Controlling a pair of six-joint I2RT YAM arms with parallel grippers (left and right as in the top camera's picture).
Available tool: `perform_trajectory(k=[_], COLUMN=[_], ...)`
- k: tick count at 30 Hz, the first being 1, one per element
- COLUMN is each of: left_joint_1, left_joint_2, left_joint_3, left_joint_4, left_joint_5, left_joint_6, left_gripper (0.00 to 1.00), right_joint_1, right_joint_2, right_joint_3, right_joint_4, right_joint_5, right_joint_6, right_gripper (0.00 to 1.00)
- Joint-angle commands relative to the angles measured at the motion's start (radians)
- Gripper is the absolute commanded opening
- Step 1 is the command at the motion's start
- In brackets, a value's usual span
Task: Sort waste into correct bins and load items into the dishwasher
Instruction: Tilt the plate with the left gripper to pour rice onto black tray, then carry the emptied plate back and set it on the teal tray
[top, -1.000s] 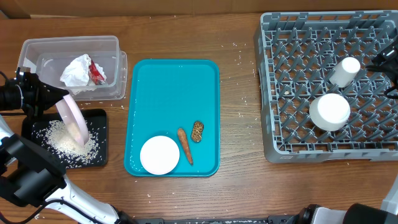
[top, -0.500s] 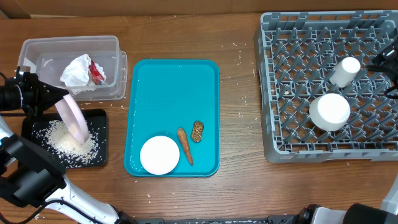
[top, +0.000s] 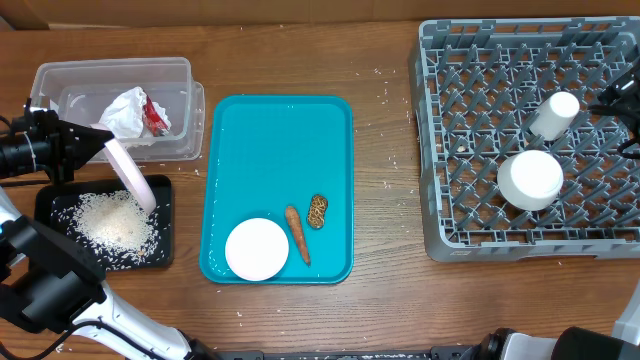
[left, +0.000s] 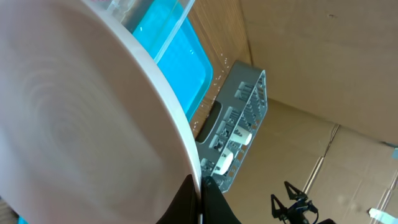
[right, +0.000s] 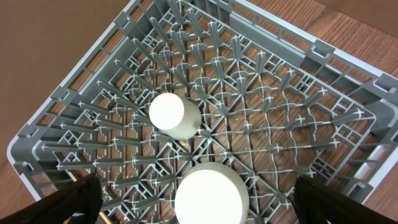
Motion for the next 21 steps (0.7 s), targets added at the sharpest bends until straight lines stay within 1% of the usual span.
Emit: perform_trajectory(k=[1,3,4,5,7,8,10,13,17,21], left_joint_1=[0.006,0.006,0.006,0.006,0.008,0.013,0.019,0.019,0.025,0.014], left_joint_2=[-0.015,-0.015,-0.023,-0.023,-0.021,-0.019,-0.018,-0.018,-0.018,-0.033], left_joint_3=[-0.004,-0.008,-0.023,-0.026,-0.027,-0.027,-0.031,-0.04,-0.066,-0.078], left_joint_4=[-0.003,-0.003,-0.003,-0.003,0.028,0.016,-0.003,-0.003,-0.003,-0.003], left_joint_5=[0.01,0.005,0.06,0.075,0.061,0.06,0.054,-0.01,0.011,0.014], left_joint_6=[-0.058,-0.058,-0.056,-0.056,-0.07,-0.084,-0.074,-0.071,-0.022,-0.015], left_gripper=[0.04,0.04,0.05,0.05,0.04,0.05,0.04,0.04,0.05,0.04], right_joint_1=[-0.001,-0.001,-0.001,-0.001,-0.001,-0.001,-0.001,-0.001,-0.001,-0.001], right_joint_2=[-0.005,-0.005,-0.005,-0.005,-0.005,-0.005,-0.005,-0.005,-0.005,-0.005], right_joint_3=[0.006,0.006,0.007,0.006,0.006,0.006,0.006,0.006,0.006,0.006], right_joint_4=[0.005,0.005,0.005,0.005,0.005,0.005,0.005,0.005,0.005,0.005], right_joint_5=[0.011,0.011,0.011,0.011,0.011,0.011,0.011,0.011,0.011,0.011], right_joint_6=[-0.005,-0.005,-0.005,-0.005,-0.005,-0.005,-0.005,-0.005,-0.005,-0.005], right_gripper=[1.0,1.0,1.0,1.0,1.0,1.0,1.0,1.0,1.0,1.0])
